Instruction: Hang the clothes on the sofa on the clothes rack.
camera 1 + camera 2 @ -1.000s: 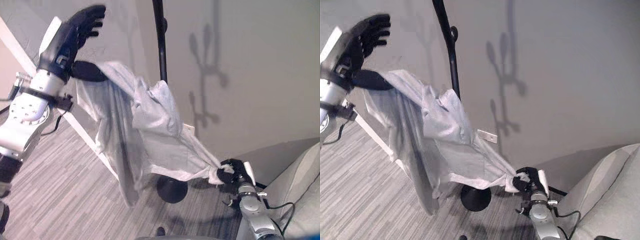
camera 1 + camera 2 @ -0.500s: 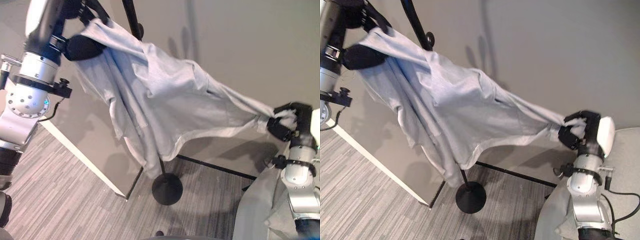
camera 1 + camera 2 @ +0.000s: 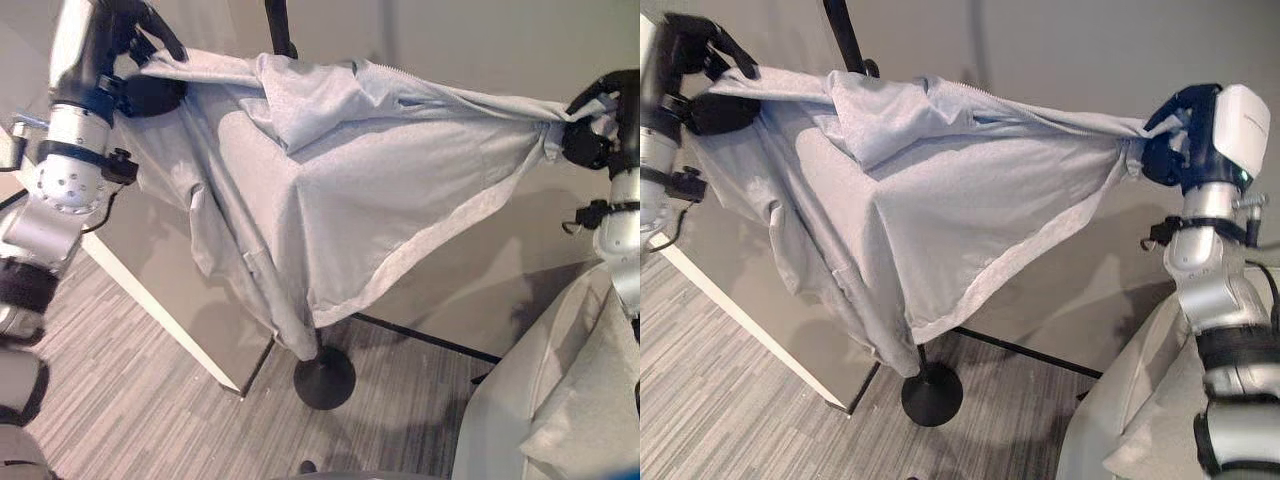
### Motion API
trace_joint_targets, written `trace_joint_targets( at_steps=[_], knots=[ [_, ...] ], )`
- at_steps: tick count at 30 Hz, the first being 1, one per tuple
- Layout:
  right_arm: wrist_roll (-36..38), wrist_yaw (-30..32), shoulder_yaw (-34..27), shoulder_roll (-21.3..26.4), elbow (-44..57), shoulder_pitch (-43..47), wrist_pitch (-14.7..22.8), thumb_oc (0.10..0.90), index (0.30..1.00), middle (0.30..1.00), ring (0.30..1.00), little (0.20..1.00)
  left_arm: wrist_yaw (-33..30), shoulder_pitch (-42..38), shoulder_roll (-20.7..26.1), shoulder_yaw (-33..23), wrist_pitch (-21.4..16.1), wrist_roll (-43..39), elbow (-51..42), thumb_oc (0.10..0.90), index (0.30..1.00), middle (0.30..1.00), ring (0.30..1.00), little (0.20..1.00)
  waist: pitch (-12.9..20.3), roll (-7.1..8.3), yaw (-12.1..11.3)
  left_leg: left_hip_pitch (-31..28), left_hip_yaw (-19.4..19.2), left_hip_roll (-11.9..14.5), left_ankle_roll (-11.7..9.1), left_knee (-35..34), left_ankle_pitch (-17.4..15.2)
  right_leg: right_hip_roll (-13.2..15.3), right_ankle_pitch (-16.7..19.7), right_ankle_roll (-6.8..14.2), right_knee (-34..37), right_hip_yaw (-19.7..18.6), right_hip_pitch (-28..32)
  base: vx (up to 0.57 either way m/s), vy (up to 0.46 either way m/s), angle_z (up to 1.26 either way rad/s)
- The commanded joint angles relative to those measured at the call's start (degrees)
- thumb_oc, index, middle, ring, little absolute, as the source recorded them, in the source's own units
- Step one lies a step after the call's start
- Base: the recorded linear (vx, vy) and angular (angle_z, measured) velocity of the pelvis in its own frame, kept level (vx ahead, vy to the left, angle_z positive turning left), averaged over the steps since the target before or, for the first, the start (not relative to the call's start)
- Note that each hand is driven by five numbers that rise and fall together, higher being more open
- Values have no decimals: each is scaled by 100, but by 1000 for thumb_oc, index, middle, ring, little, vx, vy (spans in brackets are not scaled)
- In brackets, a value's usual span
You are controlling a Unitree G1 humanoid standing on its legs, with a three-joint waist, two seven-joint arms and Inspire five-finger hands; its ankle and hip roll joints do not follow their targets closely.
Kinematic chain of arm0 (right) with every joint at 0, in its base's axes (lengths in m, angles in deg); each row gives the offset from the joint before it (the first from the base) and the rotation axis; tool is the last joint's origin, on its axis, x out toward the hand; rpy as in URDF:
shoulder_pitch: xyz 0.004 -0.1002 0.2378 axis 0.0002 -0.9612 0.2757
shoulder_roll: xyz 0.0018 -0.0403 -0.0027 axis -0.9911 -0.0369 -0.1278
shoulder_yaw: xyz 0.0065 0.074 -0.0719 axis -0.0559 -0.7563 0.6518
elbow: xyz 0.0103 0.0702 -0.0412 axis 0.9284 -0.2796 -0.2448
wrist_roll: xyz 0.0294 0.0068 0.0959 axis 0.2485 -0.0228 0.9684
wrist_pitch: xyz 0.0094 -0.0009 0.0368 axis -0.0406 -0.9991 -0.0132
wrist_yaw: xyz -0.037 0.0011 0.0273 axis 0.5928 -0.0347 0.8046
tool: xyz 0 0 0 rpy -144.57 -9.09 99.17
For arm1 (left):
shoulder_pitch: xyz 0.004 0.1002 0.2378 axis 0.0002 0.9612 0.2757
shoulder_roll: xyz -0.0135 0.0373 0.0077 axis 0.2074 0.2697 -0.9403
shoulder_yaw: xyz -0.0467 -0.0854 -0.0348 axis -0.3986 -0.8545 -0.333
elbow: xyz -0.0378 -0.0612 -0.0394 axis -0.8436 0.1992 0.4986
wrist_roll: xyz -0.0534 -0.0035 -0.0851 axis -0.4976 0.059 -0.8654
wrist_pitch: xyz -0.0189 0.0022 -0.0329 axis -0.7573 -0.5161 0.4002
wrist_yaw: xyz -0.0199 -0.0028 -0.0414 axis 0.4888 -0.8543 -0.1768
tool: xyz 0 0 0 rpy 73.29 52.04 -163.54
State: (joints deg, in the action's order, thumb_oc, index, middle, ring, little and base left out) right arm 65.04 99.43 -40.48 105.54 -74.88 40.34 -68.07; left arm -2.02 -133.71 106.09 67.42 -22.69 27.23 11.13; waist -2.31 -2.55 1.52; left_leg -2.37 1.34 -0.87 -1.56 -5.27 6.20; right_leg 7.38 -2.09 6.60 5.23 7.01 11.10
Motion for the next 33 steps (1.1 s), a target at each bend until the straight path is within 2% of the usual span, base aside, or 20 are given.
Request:
trace_joint_targets(
  at_steps=[1,4,7,9,11,12,14,18,19,20,21,23,24,26,27,28,29,30,31,33],
  knots=[
    [132,12,407,596,-601,989,-213,400,300,300,300,300,-191,-1324,255,-343,267,-78,1272,400,300,300,300,300,352,105,-261,-74,-225,327,-252,27,-495,320,-7,355,-376,184,-131,-6,27,-8],
    [216,-201,1443,331,-1460,2069,-196,400,300,300,300,300,-111,-1846,-15,254,485,457,2270,400,300,300,300,300,297,124,-231,83,-240,331,-258,27,-442,312,85,366,-314,125,-286,-20,35,-9],
    [190,-284,1690,159,-1563,2236,-200,400,300,300,300,300,-97,-1800,-135,184,535,472,2482,400,300,300,300,300,269,132,-216,174,-265,329,-258,27,-428,309,135,376,-256,83,-372,-22,24,-16],
    [-55,-458,1694,132,-1115,1967,-229,400,300,300,300,300,-85,-1468,-114,-18,530,566,2359,400,300,300,300,300,222,162,-200,285,-302,335,-248,27,-422,303,182,375,-211,37,-489,-25,20,-14],
    [-164,-516,1575,162,-849,1741,-257,400,300,300,300,300,-81,-1231,-98,-159,539,601,2230,400,300,300,300,300,227,172,-205,313,-316,335,-242,27,-428,303,184,369,-201,12,-518,0,16,-10],
    [-359,-576,1264,174,-312,1146,-221,400,300,300,300,300,-91,-720,-131,-546,496,559,1940,400,300,300,300,300,177,198,-196,336,-333,339,-229,27,-442,303,188,361,-189,-4,-546,1,10,-10],
    [-438,-589,1037,203,-31,787,-209,400,300,300,300,300,-121,-432,-151,-756,470,552,1731,400,300,300,300,300,172,215,-202,342,-336,335,-222,27,-450,300,186,357,-186,-12,-551,8,7,-9],
    [-745,-724,-96,185,1244,-928,-131,400,300,300,300,300,-180,870,-391,-1685,286,223,563,400,300,300,300,300,165,286,-218,306,-346,331,-197,27,-514,307,146,345,-156,-12,-495,21,-5,-2],
    [-795,-717,-282,87,1444,-1225,-108,400,300,300,300,300,-204,1113,-504,-1874,215,82,298,400,300,300,300,300,136,295,-215,303,-347,331,-189,27,-525,307,133,338,-155,-5,-489,31,-18,-1],
    [-942,-707,-704,-130,1896,-1847,-82,400,300,300,300,300,-259,1685,-781,-2267,102,-177,-312,400,300,300,300,300,121,334,-241,278,-328,332,-177,27,-547,306,110,319,-144,6,-443,0,0,0],
    [-957,-719,-738,-128,1943,-1910,-92,400,300,300,300,300,-263,1744,-787,-2289,117,-172,-363,400,300,300,300,300,134,332,-243,269,-327,331,-177,27,-549,307,107,319,-143,8,-434,0,0,0],
    [-1054,-715,-1003,-393,2189,-2386,-54,400,300,300,300,300,-293,2176,-1086,-2570,35,-333,-813,400,300,300,300,300,116,355,-262,241,-318,335,-167,27,-566,300,81,303,-133,7,-394,0,0,0],
    [-1047,-667,-1098,-842,2287,-2698,-31,400,300,300,300,300,-377,2551,-1555,-2772,-69,-604,-1191,400,300,300,300,300,83,390,-284,221,-302,344,-155,27,-573,290,57,277,-131,1,-367,0,0,0],
    [-1057,-673,-1109,-845,2318,-2745,-38,400,300,300,300,300,-385,2610,-1562,-2786,-51,-595,-1242,400,300,300,300,300,100,389,-283,211,-301,343,-155,27,-577,290,54,277,-129,3,-355,-11,-10,-4],
    [-943,-639,-1039,-1392,2301,-2933,26,400,300,300,300,300,-439,2909,-2138,-2903,-158,-950,-1501,400,300,300,300,300,71,419,-306,198,-292,351,-146,27,-579,278,40,255,-131,-8,-340,-25,-17,-5],
    [-734,-636,-951,-1877,2374,-3100,97,400,300,300,300,300,-433,3171,-2571,-2982,-198,-1217,-1761,424,335,335,335,335,75,436,-304,174,-289,362,-142,27,-583,269,29,235,-130,-25,-319,0,0,0],
    [-733,-635,-946,-1879,2379,-3114,97,400,300,300,300,300,-435,3199,-2571,-2986,-193,-1219,-1781,456,385,385,385,385,84,438,-302,168,-290,362,-142,27,-586,269,26,234,-130,-25,-313,0,0,0],
    [-493,-629,-870,-2175,2401,-3151,144,400,300,300,300,300,-509,3288,-2895,-3003,-278,-1473,-1901,529,493,493,493,493,79,449,-305,164,-288,368,-140,27,-580,264,21,216,-127,-33,-307,0,0,0],
    [-211,-609,-776,-2444,2428,-3202,220,400,300,300,300,300,-518,3392,-3129,-2982,-295,-1654,-2027,800,900,900,900,900,87,461,-298,145,-292,379,-141,27,-581,257,16,203,-124,-43,-286,-56,-14,0],
    [318,-650,-640,-2858,2506,-3285,341,400,300,300,300,300,-510,3494,-3436,-2953,-291,-2015,-2246,800,900,900,900,900,83,467,-297,125,-290,387,-141,27,-572,241,19,181,-121,-55,-275,-15,-6,0]
  ],
)
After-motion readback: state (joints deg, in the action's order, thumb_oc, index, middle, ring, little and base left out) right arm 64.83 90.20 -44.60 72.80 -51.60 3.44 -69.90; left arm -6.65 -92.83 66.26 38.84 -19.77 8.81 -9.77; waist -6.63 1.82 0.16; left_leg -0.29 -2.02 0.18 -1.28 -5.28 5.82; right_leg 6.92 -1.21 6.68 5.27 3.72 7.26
